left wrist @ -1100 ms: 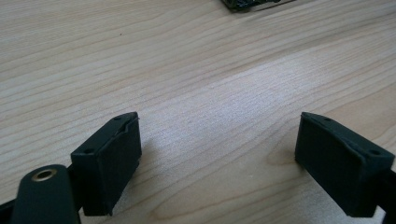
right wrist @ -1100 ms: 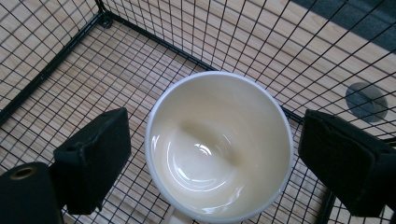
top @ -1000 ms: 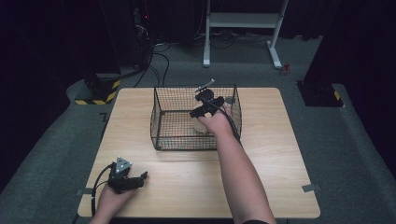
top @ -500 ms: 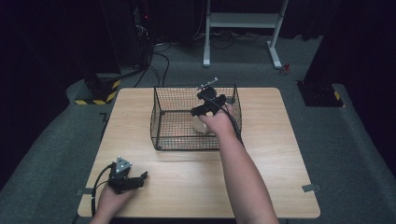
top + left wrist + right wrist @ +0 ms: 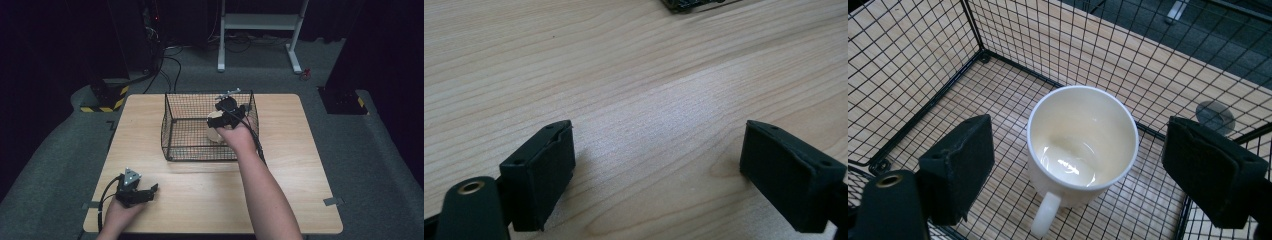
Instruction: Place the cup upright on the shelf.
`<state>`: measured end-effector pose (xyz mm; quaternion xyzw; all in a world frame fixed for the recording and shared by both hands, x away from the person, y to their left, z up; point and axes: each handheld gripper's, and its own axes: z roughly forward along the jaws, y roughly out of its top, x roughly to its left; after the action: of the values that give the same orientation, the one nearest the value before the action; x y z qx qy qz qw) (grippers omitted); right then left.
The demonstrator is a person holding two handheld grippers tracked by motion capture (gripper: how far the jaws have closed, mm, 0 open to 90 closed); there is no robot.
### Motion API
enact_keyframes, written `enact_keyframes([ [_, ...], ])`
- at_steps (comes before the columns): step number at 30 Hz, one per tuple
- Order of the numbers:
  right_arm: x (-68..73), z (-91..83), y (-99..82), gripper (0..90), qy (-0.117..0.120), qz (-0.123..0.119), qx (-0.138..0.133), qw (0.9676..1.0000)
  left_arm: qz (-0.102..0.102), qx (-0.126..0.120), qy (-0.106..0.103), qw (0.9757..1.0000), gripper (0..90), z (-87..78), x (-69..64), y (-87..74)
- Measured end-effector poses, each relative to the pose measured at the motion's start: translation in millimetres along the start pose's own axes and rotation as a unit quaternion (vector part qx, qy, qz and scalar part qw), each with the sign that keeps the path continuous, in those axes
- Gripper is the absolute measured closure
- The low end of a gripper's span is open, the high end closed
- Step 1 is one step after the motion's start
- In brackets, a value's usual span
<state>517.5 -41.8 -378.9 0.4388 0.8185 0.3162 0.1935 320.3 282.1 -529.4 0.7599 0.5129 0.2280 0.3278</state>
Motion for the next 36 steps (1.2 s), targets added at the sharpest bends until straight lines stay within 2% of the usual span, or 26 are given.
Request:
enact_keyframes([
  [9,-1.9,-12.6,-17.3,16.9,-0.002,0.011,-0.02,0.9997,-0.003,-0.001,-0.001,1.0,14.7,0.1,-0.5,-0.1],
  [20,3.5,-31.3,-39.6,19.7,0.001,0.012,-0.039,0.9992,-0.001,-0.001,0.0,1.0,14.7,0.1,-0.1,0.0],
  [24,6.6,-40.5,-48.2,20.1,-0.002,0.003,-0.042,0.9991,0.0,-0.001,0.0,1.0,14.7,0.1,0.0,0.0],
  [30,9.2,-53.8,-67.7,20.7,0.011,0.006,-0.059,0.9982,0.0,0.0,0.0,1.0,14.7,0.1,0.0,0.0],
  [36,12.3,-69.0,-100.6,20.8,0.02,0.002,-0.076,0.9969,0.0,0.0,0.0,1.0,14.7,0.1,0.0,0.0],
])
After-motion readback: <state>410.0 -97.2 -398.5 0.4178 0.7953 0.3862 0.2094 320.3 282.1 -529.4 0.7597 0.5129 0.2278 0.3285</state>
